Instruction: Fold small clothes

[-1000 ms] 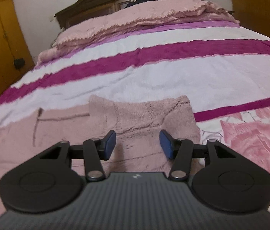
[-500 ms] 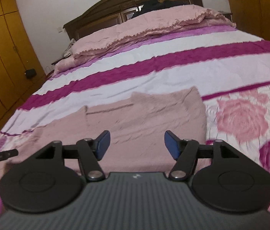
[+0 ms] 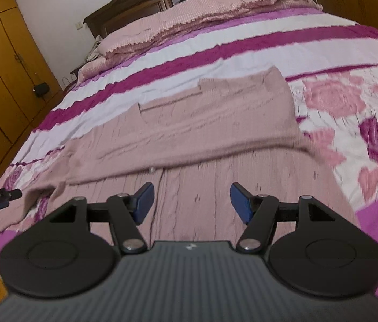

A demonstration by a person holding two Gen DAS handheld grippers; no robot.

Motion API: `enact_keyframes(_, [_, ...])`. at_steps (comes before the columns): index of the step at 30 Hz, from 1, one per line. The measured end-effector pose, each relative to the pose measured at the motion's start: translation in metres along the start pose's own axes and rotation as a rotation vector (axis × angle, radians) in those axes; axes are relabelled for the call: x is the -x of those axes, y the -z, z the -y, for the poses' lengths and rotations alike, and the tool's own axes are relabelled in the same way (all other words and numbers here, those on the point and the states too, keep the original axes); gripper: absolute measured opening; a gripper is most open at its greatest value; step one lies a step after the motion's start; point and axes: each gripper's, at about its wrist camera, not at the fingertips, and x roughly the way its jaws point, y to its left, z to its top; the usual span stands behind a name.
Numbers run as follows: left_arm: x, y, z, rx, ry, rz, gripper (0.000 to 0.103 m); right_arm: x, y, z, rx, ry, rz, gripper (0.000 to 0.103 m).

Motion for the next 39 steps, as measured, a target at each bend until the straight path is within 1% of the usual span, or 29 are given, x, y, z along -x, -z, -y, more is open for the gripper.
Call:
enact_keyframes(2, [-0.002,0.002,-0.009,0.034,-0.026,-0.015,0.068,0.0,0.007,-0.002,-0.003,-0.006,-0.013,0.065])
enact_keyframes(5, [-0.001,0.004,-0.024,0.072,-0.057,-0.003,0.068,-0.006,0.016,-0.002,0.011,-0.013,-0.045,0.065])
enact_keyframes(9, [-0.003,0.006,-0.042,0.118,-0.11,0.001,0.068,-0.015,0.026,0.002,-0.015,0.003,-0.085,0.065])
enact_keyframes(13, [-0.01,0.008,-0.066,0.224,-0.129,-0.01,0.068,-0.018,0.03,0.0,0.023,0.034,-0.084,0.065])
enact_keyframes(14, [-0.012,0.008,-0.072,0.258,-0.126,-0.016,0.068,-0.019,0.031,-0.001,0.03,0.039,-0.086,0.065])
enact_keyframes(17, [-0.017,0.013,-0.09,0.39,-0.076,-0.022,0.068,-0.022,0.033,-0.001,0.027,0.049,-0.094,0.064])
enact_keyframes(19, [-0.022,0.017,-0.096,0.464,-0.046,-0.027,0.068,-0.023,0.034,0.0,0.032,0.056,-0.095,0.064])
enact_keyframes(23, [-0.031,0.028,-0.105,0.624,-0.006,-0.076,0.069,-0.024,0.036,-0.004,0.057,0.067,-0.095,0.064])
enact_keyframes(24, [-0.031,0.031,-0.105,0.656,0.004,-0.071,0.069,-0.024,0.036,-0.004,0.06,0.067,-0.095,0.064])
enact_keyframes(25, [-0.031,0.032,-0.104,0.662,0.008,-0.062,0.069,-0.025,0.036,-0.004,0.06,0.067,-0.095,0.064])
enact_keyframes(29, [-0.05,0.02,-0.098,0.576,-0.009,-0.053,0.07,-0.025,0.037,-0.002,0.058,0.063,-0.09,0.064])
enact_keyframes(31, [-0.06,0.017,-0.099,0.602,-0.02,-0.05,0.07,-0.025,0.038,-0.003,0.06,0.063,-0.086,0.064])
enact_keyframes(33, [-0.068,0.016,-0.101,0.618,-0.03,-0.011,0.07,-0.026,0.039,-0.003,0.069,0.064,-0.084,0.064])
enact_keyframes(35, [-0.073,0.015,-0.099,0.598,-0.066,0.027,0.07,-0.026,0.04,-0.003,0.073,0.065,-0.084,0.064])
enact_keyframes(36, [-0.075,0.015,-0.096,0.579,-0.084,0.049,0.068,-0.026,0.039,-0.003,0.073,0.064,-0.084,0.064])
enact_keyframes(37, [-0.075,0.014,-0.094,0.555,-0.099,0.07,0.053,-0.026,0.039,-0.002,0.072,0.062,-0.083,0.064])
enact_keyframes(38, [-0.076,0.012,-0.093,0.527,-0.115,0.084,0.028,-0.026,0.039,-0.001,0.068,0.058,-0.081,0.064])
enact_keyframes(39, [-0.076,0.009,-0.095,0.507,-0.116,0.092,0.02,-0.025,0.039,0.0,0.066,0.054,-0.08,0.064])
